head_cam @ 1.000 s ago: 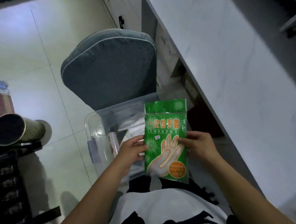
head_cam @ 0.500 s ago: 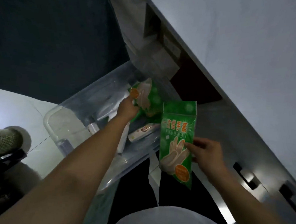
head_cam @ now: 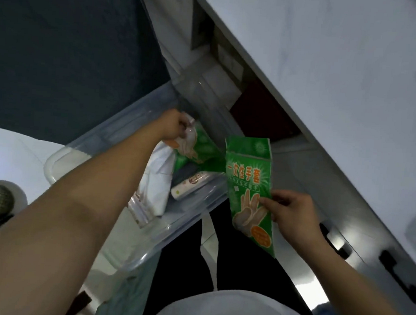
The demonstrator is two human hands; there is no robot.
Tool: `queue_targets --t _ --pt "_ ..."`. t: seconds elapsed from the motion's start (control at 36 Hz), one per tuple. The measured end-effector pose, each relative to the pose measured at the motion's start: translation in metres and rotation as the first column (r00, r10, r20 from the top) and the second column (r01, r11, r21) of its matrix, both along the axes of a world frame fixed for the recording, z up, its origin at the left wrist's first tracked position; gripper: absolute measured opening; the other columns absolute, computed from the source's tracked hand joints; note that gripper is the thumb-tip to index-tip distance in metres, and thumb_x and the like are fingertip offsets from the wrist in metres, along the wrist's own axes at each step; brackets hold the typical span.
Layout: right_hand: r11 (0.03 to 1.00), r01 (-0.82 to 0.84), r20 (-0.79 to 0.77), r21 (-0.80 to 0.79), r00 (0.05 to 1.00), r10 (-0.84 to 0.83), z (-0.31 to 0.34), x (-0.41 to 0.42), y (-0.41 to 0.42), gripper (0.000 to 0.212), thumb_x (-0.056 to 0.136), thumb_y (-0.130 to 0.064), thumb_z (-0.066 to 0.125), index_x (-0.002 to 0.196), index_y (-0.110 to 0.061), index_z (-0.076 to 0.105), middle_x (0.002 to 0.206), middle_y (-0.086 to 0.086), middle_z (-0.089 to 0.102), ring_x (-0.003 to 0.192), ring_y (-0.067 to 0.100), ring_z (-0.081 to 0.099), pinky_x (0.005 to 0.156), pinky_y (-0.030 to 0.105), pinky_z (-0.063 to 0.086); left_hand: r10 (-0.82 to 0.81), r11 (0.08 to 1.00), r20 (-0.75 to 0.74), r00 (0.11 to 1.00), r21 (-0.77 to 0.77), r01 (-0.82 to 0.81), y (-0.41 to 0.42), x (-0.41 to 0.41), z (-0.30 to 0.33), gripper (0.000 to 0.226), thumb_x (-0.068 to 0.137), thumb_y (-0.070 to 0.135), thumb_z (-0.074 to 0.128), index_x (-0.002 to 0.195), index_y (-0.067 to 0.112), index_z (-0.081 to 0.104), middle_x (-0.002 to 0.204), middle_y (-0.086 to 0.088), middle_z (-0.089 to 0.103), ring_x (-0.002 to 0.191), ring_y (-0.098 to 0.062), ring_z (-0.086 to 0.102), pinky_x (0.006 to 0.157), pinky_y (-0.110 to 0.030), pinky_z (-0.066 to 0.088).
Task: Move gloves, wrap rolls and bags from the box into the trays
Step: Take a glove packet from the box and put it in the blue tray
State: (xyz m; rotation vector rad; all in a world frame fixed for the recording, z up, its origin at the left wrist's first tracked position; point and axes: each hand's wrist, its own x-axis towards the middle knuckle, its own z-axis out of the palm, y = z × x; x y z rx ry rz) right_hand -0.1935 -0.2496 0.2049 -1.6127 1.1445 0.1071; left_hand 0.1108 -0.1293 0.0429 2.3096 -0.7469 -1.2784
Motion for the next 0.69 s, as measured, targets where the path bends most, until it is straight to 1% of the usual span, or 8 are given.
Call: queue_targets --t 0.11,0.17,0.25,0.31,0.44,0.56,0.61,0.69 --pt "0.994 -0.088 -0.011 -0.067 0.996 0.088 0.014 -0.001 0.001 0.030 0.082 -0.007 0.074 0.065 -0.031 0.070 0.051 -0.020 0.064 0.047 -0.005 0.056 0.050 0.014 0.042 0.087 0.994 0.030 0.996 -0.065 -0.085 0.034 -0.012 0.032 0.018 0.079 -0.003 0.072 0.095 0.006 0.072 0.080 -0.004 0.064 0.070 -0.015 0.060 0.055 -0.010 0.046" --pt "0.989 -0.107 -0.006 -0.105 0.994 0.107 0.025 0.000 0.000 0.030 0.082 -0.007 0.075 0.067 -0.033 0.071 0.056 -0.021 0.068 0.050 -0.005 0.060 0.049 0.012 0.042 0.121 0.988 0.066 0.990 -0.103 -0.114 0.048 -0.020 0.053 0.015 0.080 -0.001 0.073 0.091 0.009 0.074 0.074 -0.002 0.065 0.065 -0.011 0.058 0.060 -0.018 0.047" --pt "0.983 -0.132 0.008 -0.128 0.991 0.134 0.045 0.001 -0.003 0.029 0.083 -0.007 0.074 0.070 -0.032 0.073 0.060 -0.019 0.070 0.050 -0.005 0.060 0.049 0.014 0.044 0.188 0.979 0.132 0.973 -0.103 -0.176 0.072 -0.030 0.079 0.007 0.081 0.013 0.075 0.085 0.019 0.075 0.082 -0.003 0.073 0.078 -0.020 0.067 0.074 -0.035 0.055" --pt "0.976 -0.148 0.030 -0.157 0.988 0.155 0.059 0.000 -0.005 0.031 0.082 -0.005 0.074 0.070 -0.034 0.073 0.063 -0.020 0.071 0.054 -0.005 0.062 0.053 0.015 0.046 0.221 0.973 0.174 0.960 -0.106 -0.205 0.083 -0.034 0.100 0.010 0.081 0.019 0.074 0.080 0.028 0.072 0.085 0.000 0.074 0.081 -0.021 0.069 0.078 -0.040 0.057" --pt "0.974 -0.090 0.165 -0.210 0.978 0.126 0.099 -0.002 -0.011 0.025 0.081 0.000 0.072 0.077 -0.024 0.074 0.064 -0.020 0.072 0.055 -0.005 0.063 0.052 0.008 0.044 0.264 0.964 0.264 0.928 -0.086 -0.250 0.103 -0.047 0.168 0.018 0.087 0.021 0.069 0.104 0.023 0.076 0.101 0.001 0.074 0.092 -0.020 0.069 0.080 -0.033 0.055" --pt "0.985 -0.015 0.283 -0.171 0.957 0.063 0.134 -0.005 -0.023 0.025 0.082 0.001 0.071 0.080 -0.024 0.074 0.073 -0.009 0.076 0.063 0.004 0.070 0.053 0.017 0.053 0.359 0.930 0.178 0.916 -0.148 -0.336 0.122 -0.056 0.232 0.013 0.086 0.021 0.073 0.095 0.029 0.077 0.094 0.004 0.076 0.083 -0.018 0.072 0.072 -0.044 0.061" --pt "0.989 0.020 0.341 -0.147 0.940 0.031 0.150 -0.006 -0.032 0.023 0.080 0.001 0.072 0.079 -0.023 0.075 0.071 -0.007 0.076 0.063 0.007 0.070 0.050 0.019 0.053 0.389 0.909 0.093 0.917 -0.200 -0.365 0.127 -0.064 0.267 0.015 0.085 0.015 0.074 0.094 0.027 0.077 0.090 0.004 0.076 0.078 -0.013 0.073 0.068 -0.039 0.062" --pt "0.993 0.092 0.430 -0.073 0.901 -0.052 0.173 -0.010 -0.051 0.012 0.060 -0.015 0.081 0.069 -0.021 0.078 0.071 -0.002 0.076 0.068 0.018 0.073 0.050 0.022 0.054 0.388 0.888 0.136 0.912 -0.318 -0.331 0.123 -0.080 0.317 0.020 0.084 0.018 0.075 0.094 0.034 0.077 0.084 0.014 0.076 0.075 0.005 0.068 0.069 -0.024 0.057"
